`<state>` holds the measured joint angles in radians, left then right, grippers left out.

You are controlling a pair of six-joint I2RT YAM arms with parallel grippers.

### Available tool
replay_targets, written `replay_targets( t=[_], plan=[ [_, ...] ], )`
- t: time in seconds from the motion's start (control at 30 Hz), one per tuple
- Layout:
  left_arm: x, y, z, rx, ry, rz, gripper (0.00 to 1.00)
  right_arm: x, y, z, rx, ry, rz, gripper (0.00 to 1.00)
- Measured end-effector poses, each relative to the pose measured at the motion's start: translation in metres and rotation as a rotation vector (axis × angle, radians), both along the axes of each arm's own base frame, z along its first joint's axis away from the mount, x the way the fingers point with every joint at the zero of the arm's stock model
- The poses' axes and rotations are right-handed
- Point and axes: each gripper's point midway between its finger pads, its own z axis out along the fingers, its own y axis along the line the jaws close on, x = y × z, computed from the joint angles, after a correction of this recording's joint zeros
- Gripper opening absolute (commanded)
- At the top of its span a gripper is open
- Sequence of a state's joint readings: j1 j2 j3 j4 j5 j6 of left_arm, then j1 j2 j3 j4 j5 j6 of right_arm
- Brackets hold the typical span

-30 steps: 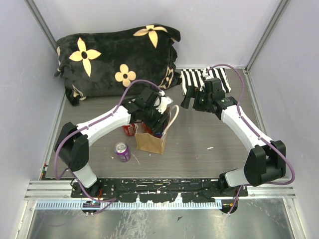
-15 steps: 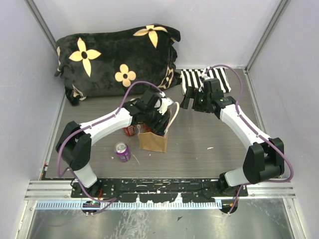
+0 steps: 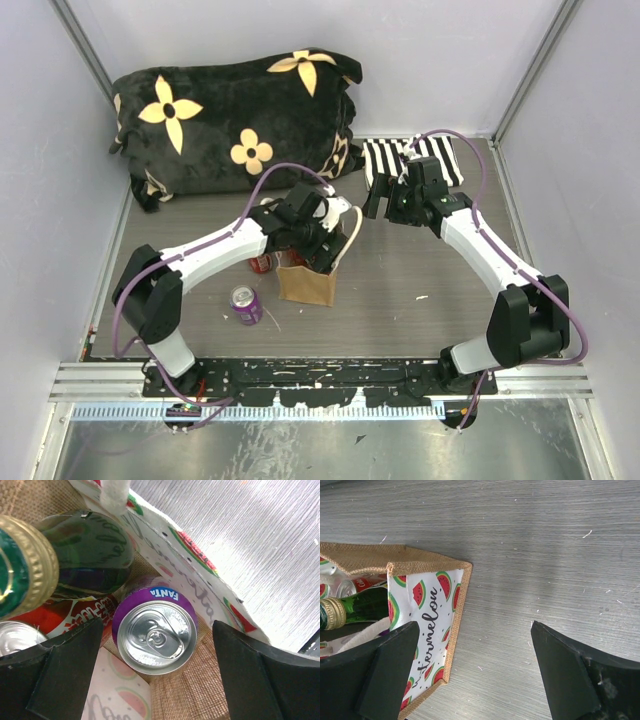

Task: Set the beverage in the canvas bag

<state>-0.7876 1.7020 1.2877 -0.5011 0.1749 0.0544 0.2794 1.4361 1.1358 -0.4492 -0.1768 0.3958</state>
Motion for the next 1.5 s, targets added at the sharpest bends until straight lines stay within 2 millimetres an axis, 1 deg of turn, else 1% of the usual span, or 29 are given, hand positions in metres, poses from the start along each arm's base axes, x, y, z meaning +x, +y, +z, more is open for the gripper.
replay_targets(
  t=[0.2, 0.4, 0.53, 0.6, 0.63, 0.7, 0.77, 0.8, 0.83, 0.87, 0.9, 0.93, 0.97, 1.0, 1.03, 1.07, 1.1, 1.2, 1.3, 1.4, 1.5],
  plan=[
    [0.002, -0.001, 0.019, -0.024, -0.038, 0.01, 0.98, 0.0, 0.0, 0.0, 0.002, 0.0, 0.001, 1.0],
    [0.008, -0.004, 0.041, -0.048, -0.085, 0.023, 0.98, 0.0, 0.0, 0.001, 0.003, 0.0, 0.001, 1.0],
    [0.012, -0.001, 0.055, -0.049, -0.116, 0.04, 0.98, 0.001, 0.001, 0.002, 0.005, -0.003, 0.002, 1.0],
    [0.016, 0.0, 0.071, -0.056, -0.144, 0.055, 0.98, 0.002, 0.001, 0.003, 0.006, -0.004, 0.003, 1.0],
    [0.02, 0.002, 0.082, -0.065, -0.162, 0.064, 0.98, 0.003, 0.002, 0.003, 0.007, -0.005, 0.004, 1.0],
    [0.03, 0.009, 0.111, -0.101, -0.197, 0.093, 0.98, 0.004, 0.003, 0.004, 0.008, -0.005, 0.005, 1.0],
    [0.05, 0.028, 0.148, -0.153, -0.247, 0.157, 0.98, 0.004, 0.003, 0.004, 0.009, -0.005, 0.006, 1.0],
    [0.063, 0.045, 0.168, -0.179, -0.274, 0.203, 0.98, 0.004, 0.003, 0.004, 0.009, -0.005, 0.006, 1.0],
    [0.078, 0.065, 0.187, -0.2, -0.305, 0.259, 0.98, 0.004, 0.003, 0.003, 0.008, -0.004, 0.006, 1.0],
    [0.093, 0.091, 0.205, -0.219, -0.338, 0.323, 0.98, 0.004, 0.003, 0.003, 0.008, -0.002, 0.006, 1.0],
    [0.103, 0.112, 0.218, -0.229, -0.362, 0.372, 0.98, 0.005, 0.003, 0.002, 0.008, -0.002, 0.006, 1.0],
    [0.113, 0.14, 0.23, -0.238, -0.383, 0.433, 0.98, 0.005, 0.003, 0.002, 0.008, 0.0, 0.007, 1.0],
    [0.119, 0.159, 0.235, -0.238, -0.393, 0.476, 0.98, 0.005, 0.003, 0.002, 0.009, 0.0, 0.007, 1.0],
    [0.123, 0.182, 0.235, -0.23, -0.388, 0.52, 0.98, 0.005, 0.003, 0.002, 0.01, 0.001, 0.008, 1.0],
    [0.123, 0.196, 0.23, -0.219, -0.367, 0.545, 0.98, 0.005, 0.004, 0.002, 0.013, 0.0, 0.009, 1.0],
    [0.121, 0.205, 0.223, -0.205, -0.336, 0.554, 0.98, 0.006, 0.005, 0.002, 0.016, -0.002, 0.01, 1.0],
    [0.117, 0.208, 0.213, -0.192, -0.296, 0.549, 0.98, 0.006, 0.005, 0.002, 0.018, -0.004, 0.011, 1.0],
    [0.098, 0.202, 0.175, -0.155, -0.149, 0.488, 0.98, 0.007, 0.006, 0.001, 0.021, -0.002, 0.015, 1.0],
    [0.074, 0.192, 0.132, -0.106, 0.002, 0.427, 0.98, 0.007, 0.007, 0.0, 0.021, 0.0, 0.016, 1.0],
    [0.054, 0.186, 0.098, -0.061, 0.102, 0.388, 0.98, 0.008, 0.007, 0.001, 0.023, -0.003, 0.016, 1.0],
    [0.038, 0.18, 0.074, -0.024, 0.159, 0.352, 0.98, 0.008, 0.007, 0.0, 0.023, -0.002, 0.016, 1.0]
  ],
)
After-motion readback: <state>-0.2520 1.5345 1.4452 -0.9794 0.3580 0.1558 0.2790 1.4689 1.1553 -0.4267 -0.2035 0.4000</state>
